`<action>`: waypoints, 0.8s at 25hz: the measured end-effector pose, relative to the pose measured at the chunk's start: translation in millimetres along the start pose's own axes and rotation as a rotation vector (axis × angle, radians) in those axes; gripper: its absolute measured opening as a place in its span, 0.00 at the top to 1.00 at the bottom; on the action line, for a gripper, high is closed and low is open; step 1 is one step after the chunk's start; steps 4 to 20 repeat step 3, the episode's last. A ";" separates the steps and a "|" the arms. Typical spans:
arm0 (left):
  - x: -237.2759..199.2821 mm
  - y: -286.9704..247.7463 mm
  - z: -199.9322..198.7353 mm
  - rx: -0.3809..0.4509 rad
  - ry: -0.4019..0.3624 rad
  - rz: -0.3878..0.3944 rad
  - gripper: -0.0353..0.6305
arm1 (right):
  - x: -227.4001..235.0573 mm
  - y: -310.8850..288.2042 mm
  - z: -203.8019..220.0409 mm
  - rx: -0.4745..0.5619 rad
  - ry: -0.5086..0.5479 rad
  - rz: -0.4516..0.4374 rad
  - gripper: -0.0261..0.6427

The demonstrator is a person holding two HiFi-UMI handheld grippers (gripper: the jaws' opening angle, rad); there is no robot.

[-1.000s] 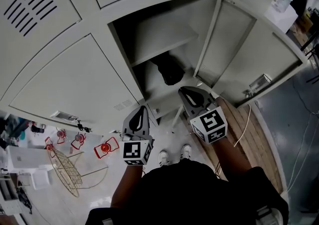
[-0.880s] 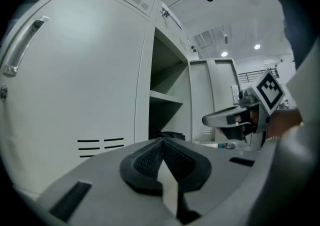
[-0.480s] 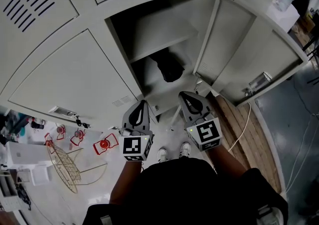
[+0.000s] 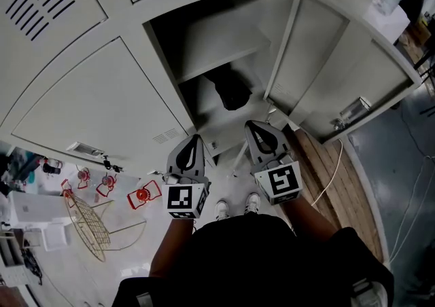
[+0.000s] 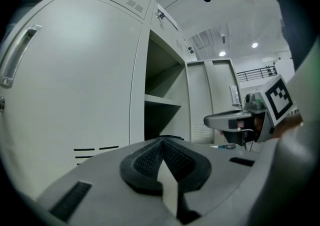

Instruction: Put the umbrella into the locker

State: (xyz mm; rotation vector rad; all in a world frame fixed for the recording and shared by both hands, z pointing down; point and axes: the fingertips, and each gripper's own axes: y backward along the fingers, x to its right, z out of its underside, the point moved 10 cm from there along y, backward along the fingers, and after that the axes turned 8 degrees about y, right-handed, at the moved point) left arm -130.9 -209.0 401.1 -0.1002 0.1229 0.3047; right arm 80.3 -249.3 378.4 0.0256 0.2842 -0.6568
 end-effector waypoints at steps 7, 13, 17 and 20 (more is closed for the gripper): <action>0.4 0.6 -1.1 0.002 0.003 0.001 0.95 | -2.1 0.8 0.5 0.007 0.000 -0.004 0.96; 0.4 0.6 -1.1 0.002 0.003 0.001 0.95 | -2.1 0.8 0.5 0.007 0.000 -0.004 0.96; 0.4 0.6 -1.1 0.002 0.003 0.001 0.95 | -2.1 0.8 0.5 0.007 0.000 -0.004 0.96; 0.4 0.6 -1.1 0.002 0.003 0.001 0.95 | -2.1 0.8 0.5 0.007 0.000 -0.004 0.96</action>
